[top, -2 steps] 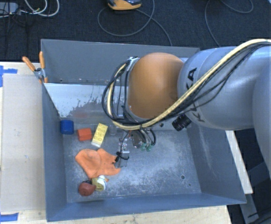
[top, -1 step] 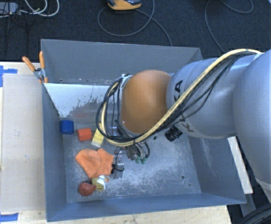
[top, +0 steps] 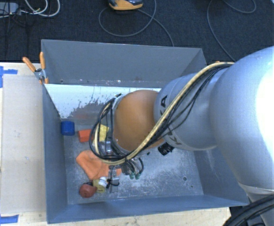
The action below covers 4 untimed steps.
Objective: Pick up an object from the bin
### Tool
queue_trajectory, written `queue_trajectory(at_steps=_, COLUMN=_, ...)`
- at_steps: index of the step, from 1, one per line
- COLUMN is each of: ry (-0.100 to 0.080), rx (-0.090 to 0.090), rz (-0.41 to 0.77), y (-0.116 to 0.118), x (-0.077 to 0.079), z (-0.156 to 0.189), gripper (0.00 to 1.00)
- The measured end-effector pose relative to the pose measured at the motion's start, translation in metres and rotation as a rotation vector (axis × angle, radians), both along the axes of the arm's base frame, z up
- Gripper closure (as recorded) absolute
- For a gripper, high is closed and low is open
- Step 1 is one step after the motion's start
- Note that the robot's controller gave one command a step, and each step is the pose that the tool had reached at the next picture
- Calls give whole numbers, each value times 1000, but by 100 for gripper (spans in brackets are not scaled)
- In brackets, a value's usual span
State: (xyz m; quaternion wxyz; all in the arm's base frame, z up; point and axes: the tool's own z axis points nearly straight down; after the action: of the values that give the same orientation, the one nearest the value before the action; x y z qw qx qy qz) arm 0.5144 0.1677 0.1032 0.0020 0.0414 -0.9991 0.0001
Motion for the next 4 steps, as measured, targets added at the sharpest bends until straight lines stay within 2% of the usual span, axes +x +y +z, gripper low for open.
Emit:
queue_trajectory(at_steps=1, ry=-3, rx=0, rz=-77, y=36, x=3, z=-14, gripper=100)
queue_trajectory(at_steps=2, ry=-3, rx=0, rz=-78, y=35, x=3, z=-14, gripper=100)
queue_trajectory(at_steps=3, ry=8, rx=-4, rz=-76, y=33, x=4, z=19, gripper=100)
queue_trajectory(at_steps=4, ry=0, rx=-1, rz=-17, y=42, x=19, z=89, gripper=100)
